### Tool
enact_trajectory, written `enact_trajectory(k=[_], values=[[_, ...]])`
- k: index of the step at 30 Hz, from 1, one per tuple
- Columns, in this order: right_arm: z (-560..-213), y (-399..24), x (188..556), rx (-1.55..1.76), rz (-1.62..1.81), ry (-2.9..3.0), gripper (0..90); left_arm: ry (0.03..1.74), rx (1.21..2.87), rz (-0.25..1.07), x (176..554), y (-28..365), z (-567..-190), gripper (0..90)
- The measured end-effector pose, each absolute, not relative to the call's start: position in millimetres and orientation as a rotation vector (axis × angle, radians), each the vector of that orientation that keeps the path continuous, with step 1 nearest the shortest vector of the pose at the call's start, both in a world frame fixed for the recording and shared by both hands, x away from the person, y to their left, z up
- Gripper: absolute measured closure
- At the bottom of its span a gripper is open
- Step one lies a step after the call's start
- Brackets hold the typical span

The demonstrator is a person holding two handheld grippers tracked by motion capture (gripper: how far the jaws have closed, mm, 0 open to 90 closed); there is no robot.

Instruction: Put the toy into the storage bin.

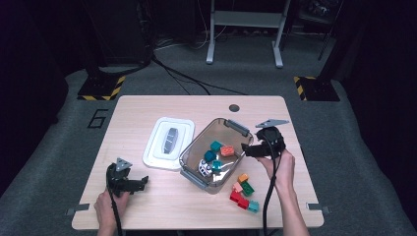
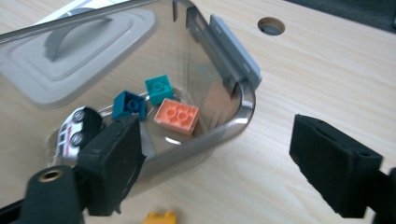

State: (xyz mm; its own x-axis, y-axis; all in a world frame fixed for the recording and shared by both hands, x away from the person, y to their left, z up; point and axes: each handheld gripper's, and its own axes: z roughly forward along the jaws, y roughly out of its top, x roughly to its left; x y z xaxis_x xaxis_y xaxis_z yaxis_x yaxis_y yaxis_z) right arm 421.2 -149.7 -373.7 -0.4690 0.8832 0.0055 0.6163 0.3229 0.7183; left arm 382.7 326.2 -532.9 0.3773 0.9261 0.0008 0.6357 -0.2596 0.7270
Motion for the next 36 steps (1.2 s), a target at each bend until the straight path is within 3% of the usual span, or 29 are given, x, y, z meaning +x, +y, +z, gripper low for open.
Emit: enact_trajectory(k=[9, 24, 27, 36], values=[[-397.0, -171.5, 389.1, 1.348, 0.975, 2.283, 0.0, 1.341, 1.995, 0.579, 382.7, 326.2, -532.9, 0.0], [-447.1, -184.9, 341.2, 1.345, 0.951, 2.369, 0.0, 1.341, 1.995, 0.580, 382.7, 326.2, -532.9, 0.0], [-457.1, -184.6, 330.7, 1.336, 0.963, 2.374, 2.5, 1.341, 1.995, 0.580, 382.7, 326.2, -532.9, 0.0], [-478.3, -180.7, 303.7, 1.295, 0.981, 2.393, 22.1, 1.341, 1.995, 0.580, 382.7, 326.2, -532.9, 0.0]])
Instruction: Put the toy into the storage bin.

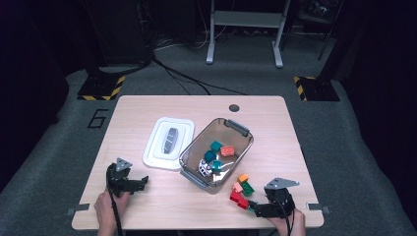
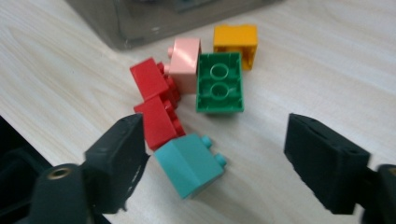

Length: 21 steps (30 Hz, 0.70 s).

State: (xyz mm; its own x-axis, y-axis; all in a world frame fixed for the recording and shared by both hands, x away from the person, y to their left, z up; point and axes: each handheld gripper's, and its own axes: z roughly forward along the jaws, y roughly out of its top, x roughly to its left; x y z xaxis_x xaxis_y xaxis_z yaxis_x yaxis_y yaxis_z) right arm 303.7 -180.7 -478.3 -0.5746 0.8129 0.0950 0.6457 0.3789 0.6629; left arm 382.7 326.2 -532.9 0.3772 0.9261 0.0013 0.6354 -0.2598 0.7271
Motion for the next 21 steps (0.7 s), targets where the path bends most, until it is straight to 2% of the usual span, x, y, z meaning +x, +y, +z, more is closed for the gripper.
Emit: enact_trajectory(k=[5, 10, 13, 17, 21], values=[[-490.0, -178.5, 296.8, 1.277, 0.983, 2.432, 35.3, 1.342, 1.995, 0.578, 382.6, 326.1, -532.9, 0.0], [-496.6, -182.1, 296.8, 1.312, 0.976, 2.439, 52.2, 1.341, 1.995, 0.579, 382.7, 326.2, -532.9, 0.0], [-498.6, -184.3, 298.7, 1.304, 0.967, 2.436, 59.0, 1.342, 1.995, 0.578, 382.6, 326.1, -532.9, 0.0], [-497.0, -186.1, 299.0, 1.308, 0.965, 2.415, 62.0, 1.341, 1.994, 0.580, 382.7, 326.2, -532.9, 0.0], [-490.6, -190.1, 297.8, 1.326, 0.995, 2.372, 70.7, 1.341, 1.995, 0.579, 382.7, 326.2, -532.9, 0.0]])
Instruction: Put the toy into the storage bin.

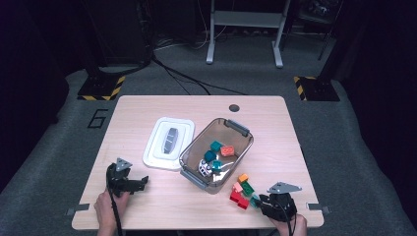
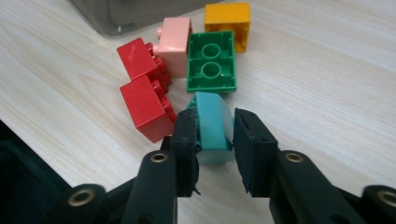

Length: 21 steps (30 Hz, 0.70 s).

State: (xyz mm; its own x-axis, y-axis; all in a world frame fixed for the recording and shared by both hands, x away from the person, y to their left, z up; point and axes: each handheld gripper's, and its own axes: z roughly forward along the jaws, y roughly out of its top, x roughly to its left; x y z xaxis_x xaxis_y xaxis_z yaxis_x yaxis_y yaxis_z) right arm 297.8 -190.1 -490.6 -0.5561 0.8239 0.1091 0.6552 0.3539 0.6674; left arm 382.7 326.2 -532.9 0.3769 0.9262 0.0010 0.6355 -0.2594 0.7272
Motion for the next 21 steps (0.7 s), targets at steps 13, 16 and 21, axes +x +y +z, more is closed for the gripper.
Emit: enact_trajectory(k=[13, 16, 21], values=[[-508.4, -182.7, 306.5, 1.370, 0.875, 2.390, 45.1, 1.342, 1.995, 0.579, 382.6, 326.1, -532.9, 0.0], [-509.1, -183.1, 308.2, 1.365, 0.857, 2.372, 41.3, 1.342, 1.994, 0.579, 382.7, 326.1, -532.9, 0.0], [-509.7, -185.8, 308.6, 1.344, 0.867, 2.355, 56.2, 1.342, 1.994, 0.578, 382.6, 326.1, -532.9, 0.0]])
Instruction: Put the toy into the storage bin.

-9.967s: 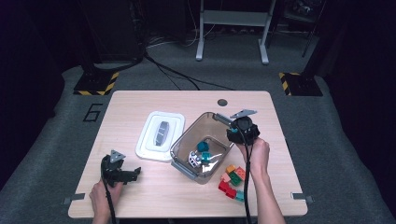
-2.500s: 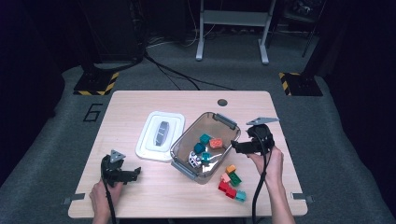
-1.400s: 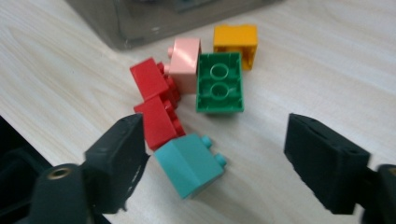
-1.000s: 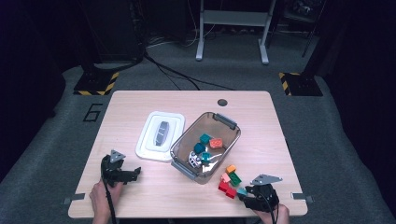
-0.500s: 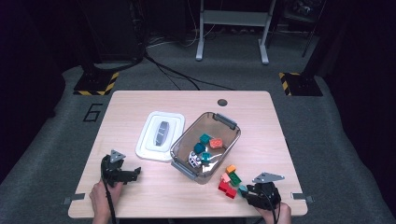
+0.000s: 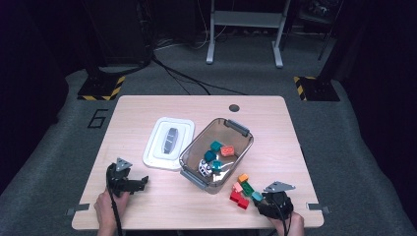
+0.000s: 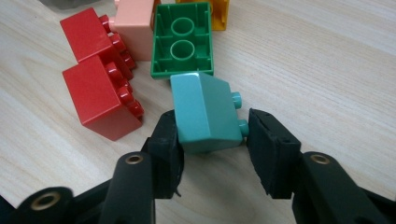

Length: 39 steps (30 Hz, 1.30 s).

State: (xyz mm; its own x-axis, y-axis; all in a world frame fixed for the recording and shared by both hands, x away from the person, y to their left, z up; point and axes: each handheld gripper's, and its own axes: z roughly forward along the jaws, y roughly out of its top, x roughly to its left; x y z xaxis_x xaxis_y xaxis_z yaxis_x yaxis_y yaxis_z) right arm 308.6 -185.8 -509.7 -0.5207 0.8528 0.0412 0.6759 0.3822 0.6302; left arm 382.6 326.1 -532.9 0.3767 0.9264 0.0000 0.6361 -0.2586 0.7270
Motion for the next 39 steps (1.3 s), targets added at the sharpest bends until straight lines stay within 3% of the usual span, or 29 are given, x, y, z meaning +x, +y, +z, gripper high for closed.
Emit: enact_trajectory(k=[21, 39], values=[[-500.3, -203.1, 306.8, 1.401, 0.887, 2.309, 57.3, 1.341, 1.995, 0.580, 382.7, 326.2, -532.9, 0.0], [-469.4, -203.7, 336.5, 1.362, 0.972, 2.250, 57.3, 1.341, 1.995, 0.579, 382.7, 326.2, -532.9, 0.0]])
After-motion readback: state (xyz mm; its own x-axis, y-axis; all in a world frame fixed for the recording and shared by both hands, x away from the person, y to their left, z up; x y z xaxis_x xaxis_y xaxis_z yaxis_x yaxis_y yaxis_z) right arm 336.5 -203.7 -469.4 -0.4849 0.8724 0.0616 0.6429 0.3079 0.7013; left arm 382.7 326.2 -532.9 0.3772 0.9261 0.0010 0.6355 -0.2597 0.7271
